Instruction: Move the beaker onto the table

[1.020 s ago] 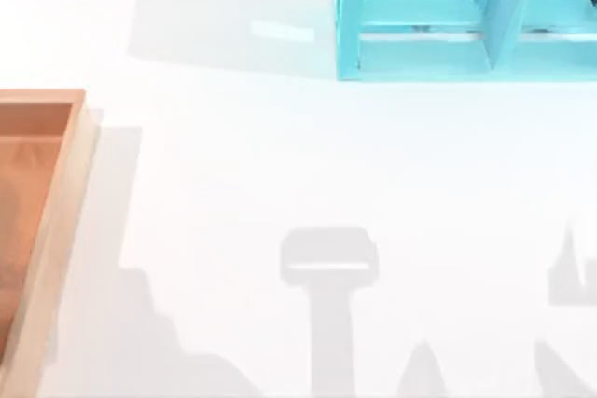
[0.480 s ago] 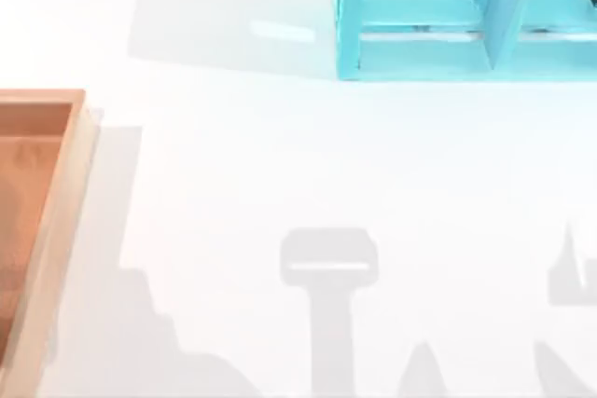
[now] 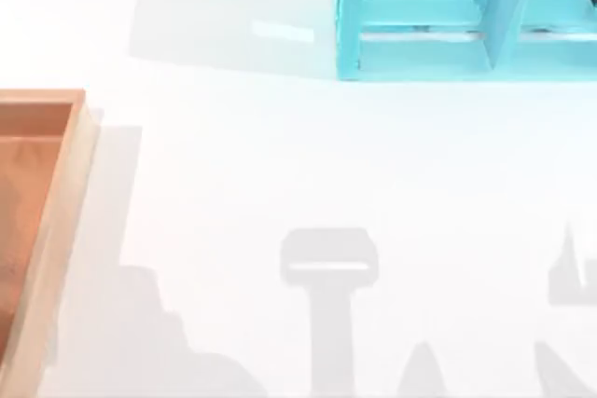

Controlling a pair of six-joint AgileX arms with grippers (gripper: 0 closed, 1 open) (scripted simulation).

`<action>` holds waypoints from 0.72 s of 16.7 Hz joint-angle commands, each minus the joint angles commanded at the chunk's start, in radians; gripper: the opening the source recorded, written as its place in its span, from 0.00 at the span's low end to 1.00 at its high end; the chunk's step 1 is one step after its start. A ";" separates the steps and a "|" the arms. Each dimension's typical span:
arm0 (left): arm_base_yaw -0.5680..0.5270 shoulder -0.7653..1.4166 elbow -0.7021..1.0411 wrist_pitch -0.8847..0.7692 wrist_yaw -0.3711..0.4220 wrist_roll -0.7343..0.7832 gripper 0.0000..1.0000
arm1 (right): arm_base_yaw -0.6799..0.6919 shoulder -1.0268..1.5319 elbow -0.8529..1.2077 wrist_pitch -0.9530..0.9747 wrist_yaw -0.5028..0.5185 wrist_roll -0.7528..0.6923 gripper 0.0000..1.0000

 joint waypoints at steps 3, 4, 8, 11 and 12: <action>-0.021 -0.022 0.075 -0.019 -0.004 -0.084 0.00 | 0.000 0.000 0.000 0.000 0.000 0.000 1.00; -0.039 -0.033 0.103 -0.037 -0.006 -0.119 0.00 | 0.000 0.000 0.000 0.000 0.000 0.000 1.00; -0.177 -0.071 0.199 -0.189 -0.007 -0.262 0.00 | 0.000 0.000 0.000 0.000 0.000 0.000 1.00; -0.324 -0.099 0.244 -0.334 -0.001 -0.341 0.00 | 0.000 0.000 0.000 0.000 0.000 0.000 1.00; -0.361 -0.110 0.251 -0.372 0.000 -0.359 0.00 | 0.000 0.000 0.000 0.000 0.000 0.000 1.00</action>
